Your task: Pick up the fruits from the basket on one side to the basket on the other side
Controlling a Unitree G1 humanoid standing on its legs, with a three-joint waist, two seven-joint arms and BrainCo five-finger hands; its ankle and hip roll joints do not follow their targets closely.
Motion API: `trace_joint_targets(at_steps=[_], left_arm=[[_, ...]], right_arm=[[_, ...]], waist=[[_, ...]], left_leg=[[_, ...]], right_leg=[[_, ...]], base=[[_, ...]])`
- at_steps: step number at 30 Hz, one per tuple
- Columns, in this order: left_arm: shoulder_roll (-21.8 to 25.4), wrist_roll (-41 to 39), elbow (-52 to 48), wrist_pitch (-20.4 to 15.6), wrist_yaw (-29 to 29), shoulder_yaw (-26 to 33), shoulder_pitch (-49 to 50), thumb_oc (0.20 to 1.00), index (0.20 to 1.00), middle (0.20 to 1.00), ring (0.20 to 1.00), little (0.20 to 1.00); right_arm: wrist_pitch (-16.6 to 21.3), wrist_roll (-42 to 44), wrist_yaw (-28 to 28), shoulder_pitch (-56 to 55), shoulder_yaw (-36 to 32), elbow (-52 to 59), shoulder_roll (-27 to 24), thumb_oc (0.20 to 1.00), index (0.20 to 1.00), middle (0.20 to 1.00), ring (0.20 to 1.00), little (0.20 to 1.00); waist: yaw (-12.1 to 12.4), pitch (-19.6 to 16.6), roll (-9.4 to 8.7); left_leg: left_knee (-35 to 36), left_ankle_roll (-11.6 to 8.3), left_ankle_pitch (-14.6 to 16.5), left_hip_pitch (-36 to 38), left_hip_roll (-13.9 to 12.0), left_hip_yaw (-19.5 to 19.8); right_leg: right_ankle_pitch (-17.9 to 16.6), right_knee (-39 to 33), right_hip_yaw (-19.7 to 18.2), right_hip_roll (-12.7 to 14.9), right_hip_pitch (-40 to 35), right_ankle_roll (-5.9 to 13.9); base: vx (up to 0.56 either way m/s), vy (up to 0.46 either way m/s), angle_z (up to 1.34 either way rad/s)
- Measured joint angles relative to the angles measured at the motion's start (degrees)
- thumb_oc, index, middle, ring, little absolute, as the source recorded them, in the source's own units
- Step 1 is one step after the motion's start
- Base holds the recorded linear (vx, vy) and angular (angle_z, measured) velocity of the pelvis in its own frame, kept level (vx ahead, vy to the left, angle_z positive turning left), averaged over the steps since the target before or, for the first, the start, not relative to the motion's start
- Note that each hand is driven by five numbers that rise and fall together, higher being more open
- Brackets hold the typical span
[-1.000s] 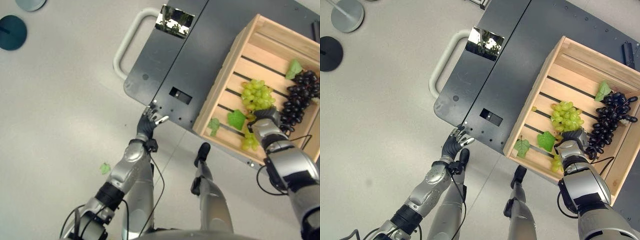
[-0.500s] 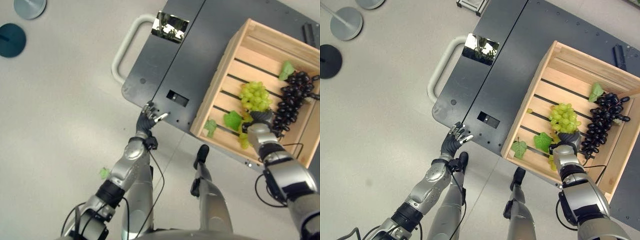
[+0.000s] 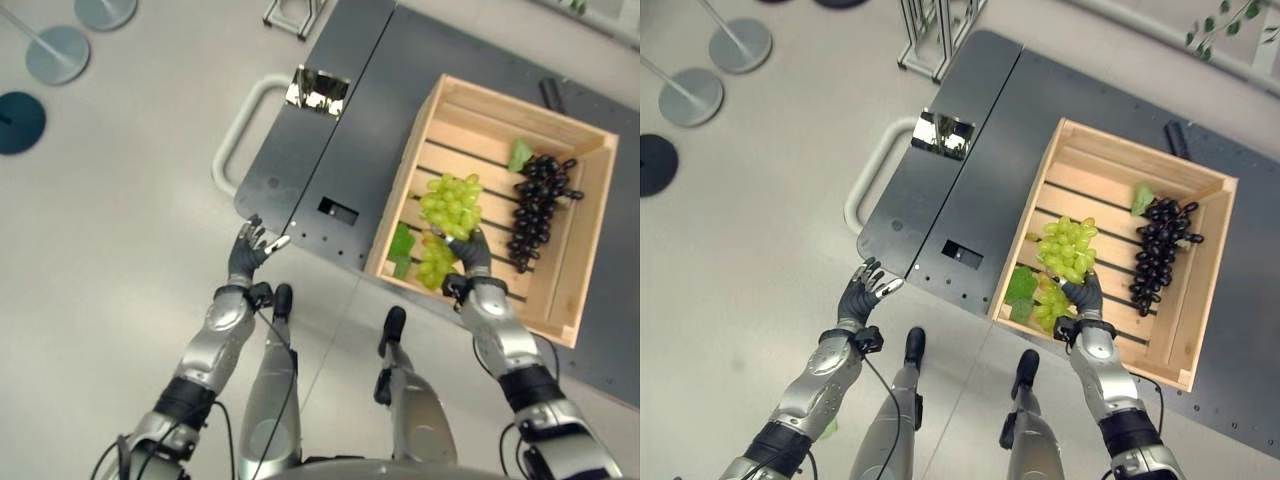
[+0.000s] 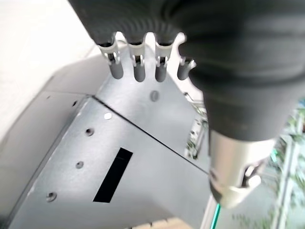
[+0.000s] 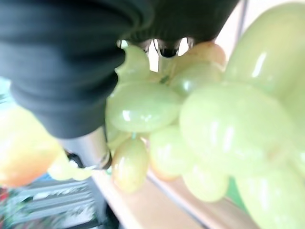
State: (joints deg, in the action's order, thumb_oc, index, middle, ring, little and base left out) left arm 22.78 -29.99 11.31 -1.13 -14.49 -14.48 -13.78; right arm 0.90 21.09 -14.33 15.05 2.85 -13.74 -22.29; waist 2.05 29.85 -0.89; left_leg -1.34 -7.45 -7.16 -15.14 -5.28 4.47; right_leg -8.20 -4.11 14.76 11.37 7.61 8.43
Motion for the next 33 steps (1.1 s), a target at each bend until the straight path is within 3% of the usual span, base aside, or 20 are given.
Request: trace_joint_targets(at_steps=[3,13,16,21,26,33], left_arm=[[0.99,0.01,-1.47,0.31,2.52,-0.06,-0.59,1.000,1.000,1.000,1.000,1.000],[0.91,1.77,-2.80,2.15,8.16,-2.38,-5.52,1.000,1.000,1.000,1.000,1.000],[0.93,1.82,-2.86,2.44,8.85,-2.62,-7.16,1.000,1.000,1.000,1.000,1.000],[1.17,1.84,-2.70,3.16,9.25,-4.57,-8.99,1.000,1.000,1.000,1.000,1.000],[0.80,2.25,-0.02,3.34,10.00,-11.26,-11.52,1.000,1.000,1.000,1.000,1.000],[-1.73,2.28,1.11,3.90,10.58,-14.95,-12.57,1.000,1.000,1.000,1.000,1.000]], right_arm=[[0.02,-0.22,1.98,0.81,-0.54,2.73,-1.43,0.200,0.200,0.200,0.200,0.200],[-3.05,-0.15,6.90,6.01,0.51,3.67,-1.53,0.200,0.200,0.200,0.200,0.200],[-3.81,-0.10,8.79,8.97,2.41,4.27,-3.58,0.200,0.200,0.200,0.200,0.200],[-5.22,-0.02,11.18,12.04,6.08,4.35,-5.72,0.200,0.200,0.200,0.200,0.200],[-6.32,0.05,12.10,14.77,12.96,2.28,-5.10,0.200,0.200,0.200,0.200,0.200],[-7.55,0.04,12.37,16.75,17.41,-0.71,-1.49,0.200,0.200,0.200,0.200,0.200]], waist=[[-1.40,-0.12,-0.18],[-1.45,-0.49,-0.29],[-1.45,-1.27,-0.36],[-1.43,-6.41,-1.12],[-2.05,-11.98,-1.35],[-2.70,-15.45,-1.25]], left_leg=[[0.92,0.66,-0.04,1.84,0.75,-0.72],[1.76,0.92,-0.41,4.45,1.12,-1.66],[1.88,0.86,-0.22,5.66,1.10,-1.84],[1.95,0.87,-0.08,5.73,1.11,-1.90],[2.44,0.92,0.10,6.81,1.22,-2.10],[2.77,1.31,0.33,7.65,1.32,-2.24]], right_leg=[[0.28,0.18,-0.20,0.99,-1.29,0.40],[-0.16,0.84,-1.61,1.40,-2.27,0.74],[0.11,0.83,-1.64,1.43,-3.38,0.78],[0.25,0.82,-1.63,1.46,-3.44,0.82],[0.62,0.81,-1.63,1.62,-4.32,0.93],[0.92,0.78,-1.63,1.83,-4.95,0.76]], base=[[0.03,0.009,0.00],[0.05,-0.001,-0.06],[0.06,-0.024,-0.01],[0.05,-0.015,0.00],[0.03,-0.010,0.00],[0.01,-0.003,0.00]])
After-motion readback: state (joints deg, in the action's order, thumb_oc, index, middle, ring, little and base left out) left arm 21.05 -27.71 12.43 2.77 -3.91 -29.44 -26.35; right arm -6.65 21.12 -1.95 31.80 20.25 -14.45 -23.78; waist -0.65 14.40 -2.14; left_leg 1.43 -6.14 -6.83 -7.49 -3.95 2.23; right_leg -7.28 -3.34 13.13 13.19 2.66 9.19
